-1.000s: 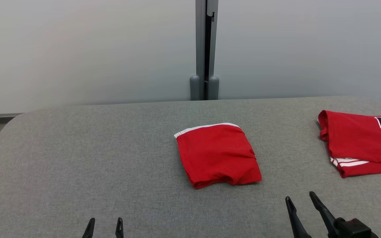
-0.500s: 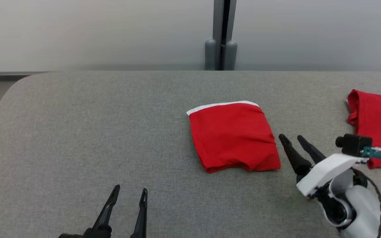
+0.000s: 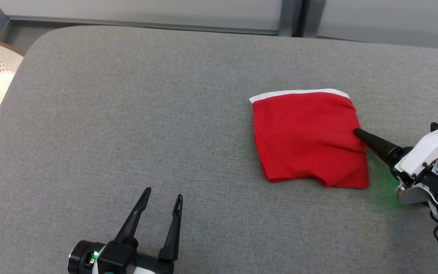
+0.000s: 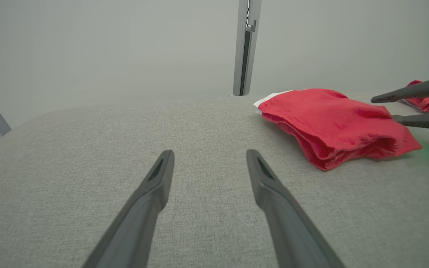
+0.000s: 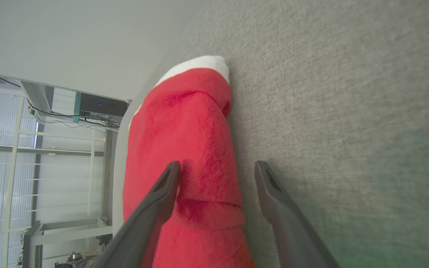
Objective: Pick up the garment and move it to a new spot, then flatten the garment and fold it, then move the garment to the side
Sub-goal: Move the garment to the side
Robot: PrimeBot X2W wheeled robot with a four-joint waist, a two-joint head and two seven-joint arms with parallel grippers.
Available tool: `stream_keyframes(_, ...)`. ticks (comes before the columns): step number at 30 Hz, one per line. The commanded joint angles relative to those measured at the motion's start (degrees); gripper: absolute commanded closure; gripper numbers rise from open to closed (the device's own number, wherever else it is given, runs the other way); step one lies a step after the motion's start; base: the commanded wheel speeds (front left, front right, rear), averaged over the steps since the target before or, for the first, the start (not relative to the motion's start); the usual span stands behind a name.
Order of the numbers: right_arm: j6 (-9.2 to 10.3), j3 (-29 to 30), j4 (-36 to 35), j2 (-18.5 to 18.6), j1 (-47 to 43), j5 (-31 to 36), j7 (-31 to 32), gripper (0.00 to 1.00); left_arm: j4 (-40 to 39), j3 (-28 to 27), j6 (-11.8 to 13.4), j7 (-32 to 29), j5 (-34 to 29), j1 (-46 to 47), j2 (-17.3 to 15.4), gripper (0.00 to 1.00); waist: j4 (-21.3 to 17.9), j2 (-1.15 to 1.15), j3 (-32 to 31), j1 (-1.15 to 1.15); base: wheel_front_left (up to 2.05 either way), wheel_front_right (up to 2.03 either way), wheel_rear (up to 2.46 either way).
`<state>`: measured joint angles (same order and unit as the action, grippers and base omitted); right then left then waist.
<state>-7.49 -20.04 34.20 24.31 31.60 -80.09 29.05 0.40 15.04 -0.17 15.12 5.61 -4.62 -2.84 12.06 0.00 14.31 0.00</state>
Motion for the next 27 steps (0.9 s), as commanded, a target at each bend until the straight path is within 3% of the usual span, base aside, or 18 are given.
stream_keyframes(1, 0.01, -0.3, 0.4, 0.1, 0.5, -0.1, 0.6, 0.0, -0.2, 0.0, -0.2, 0.0, 0.0, 1.2, -0.2, 0.0, 0.9, 0.0, 1.1, 0.0, 0.0, 0.0, 0.0)
stream_keyframes(3, 0.01, -0.6, 1.1, -0.3, 0.9, -0.6, 1.6, 0.0, 0.0, 0.2, -0.2, 0.0, 0.0, 1.6, -0.2, 0.0, 1.1, 0.0, 1.4, 0.0, 0.0, 0.0, 0.0)
stream_keyframes(4, 0.01, -0.9, 1.2, -0.5, 0.9, -0.8, 2.0, 0.31, 0.0, 0.2, -0.2, 0.0, -0.1, 1.8, -0.2, 0.0, 1.1, 0.0, 1.5, 0.0, 0.0, 0.0, 0.0)
stream_keyframes(5, 0.01, -1.1, 1.0, -0.6, 0.8, -0.8, 2.1, 0.7, 0.1, 0.3, -0.2, 0.0, -0.1, 2.0, -0.2, 0.0, 1.2, 0.0, 1.5, 0.0, 0.0, 0.0, 0.0)
stream_keyframes(6, 0.01, -1.3, 0.3, -0.6, 0.7, -0.9, 2.4, 1.0, 0.1, 0.3, -0.1, 0.0, -0.2, 2.1, -0.2, 0.0, 1.1, 0.0, 1.5, 0.0, 0.0, 0.0, 0.0)
stream_keyframes(12, 0.01, -1.6, -6.4, 3.5, -0.9, 0.1, 0.8, 1.0, -0.2, -0.4, 0.2, 0.0, -0.6, 1.3, -0.2, 0.0, -1.4, 0.0, 0.1, 0.0, 0.0, 0.0, 0.0)
stream_keyframes(21, 0.01, -1.2, -13.5, 15.2, -1.6, 6.5, -2.4, 1.0, -1.1, -1.5, -1.1, 0.0, -2.0, 1.9, -0.2, 0.0, -9.4, 0.0, 1.1, 0.0, 0.0, 0.0, 0.0)
stream_keyframes(27, 0.01, 1.5, -14.9, 20.2, -0.2, 9.8, -5.5, 1.0, -1.3, -1.6, -2.3, 0.0, -3.0, 3.3, -0.2, 0.0, -12.1, 0.0, 3.4, 0.0, 0.0, 0.0, 0.0)
